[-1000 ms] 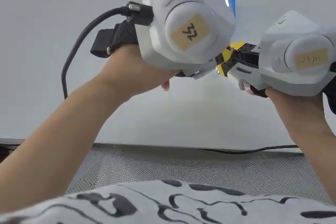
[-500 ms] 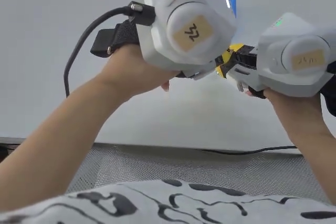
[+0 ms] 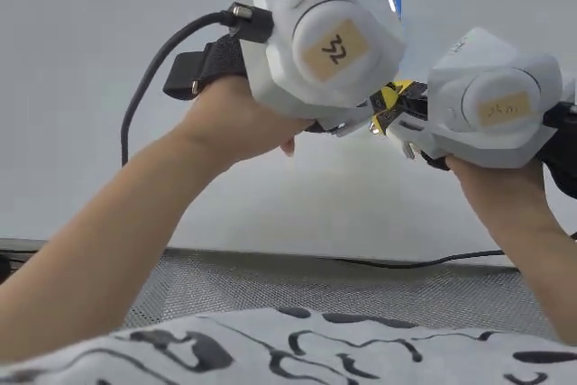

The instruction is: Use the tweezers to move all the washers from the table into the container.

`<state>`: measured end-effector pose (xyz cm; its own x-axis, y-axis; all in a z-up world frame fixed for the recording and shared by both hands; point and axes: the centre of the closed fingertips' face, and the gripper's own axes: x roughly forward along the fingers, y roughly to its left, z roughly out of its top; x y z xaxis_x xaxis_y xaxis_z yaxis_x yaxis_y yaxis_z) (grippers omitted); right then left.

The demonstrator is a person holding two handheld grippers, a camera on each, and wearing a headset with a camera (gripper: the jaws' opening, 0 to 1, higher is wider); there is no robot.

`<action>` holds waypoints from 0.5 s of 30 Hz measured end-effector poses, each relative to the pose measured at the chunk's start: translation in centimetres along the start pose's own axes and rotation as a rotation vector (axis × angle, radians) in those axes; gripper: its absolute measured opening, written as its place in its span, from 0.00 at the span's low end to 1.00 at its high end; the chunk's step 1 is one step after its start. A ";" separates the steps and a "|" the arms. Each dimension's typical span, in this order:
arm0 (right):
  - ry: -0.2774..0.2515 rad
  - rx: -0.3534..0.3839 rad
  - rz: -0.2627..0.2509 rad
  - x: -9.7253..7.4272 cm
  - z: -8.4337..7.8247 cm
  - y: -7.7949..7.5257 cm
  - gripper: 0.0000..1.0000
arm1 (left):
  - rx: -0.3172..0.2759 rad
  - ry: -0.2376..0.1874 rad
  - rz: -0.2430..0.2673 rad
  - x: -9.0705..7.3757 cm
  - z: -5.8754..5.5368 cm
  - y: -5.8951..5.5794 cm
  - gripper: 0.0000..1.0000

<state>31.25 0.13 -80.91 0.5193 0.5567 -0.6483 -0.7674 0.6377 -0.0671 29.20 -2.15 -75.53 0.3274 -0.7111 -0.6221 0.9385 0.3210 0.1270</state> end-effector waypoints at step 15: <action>0.051 -0.080 0.009 -0.4 -0.2 0.8 0.02 | 0.036 0.020 0.007 -0.2 0.0 -0.9 0.00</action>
<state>30.36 0.36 -80.86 0.4942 0.5326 -0.6871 -0.8004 0.5873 -0.1205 28.29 -2.29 -75.53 0.3319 -0.6962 -0.6365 0.9397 0.3031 0.1584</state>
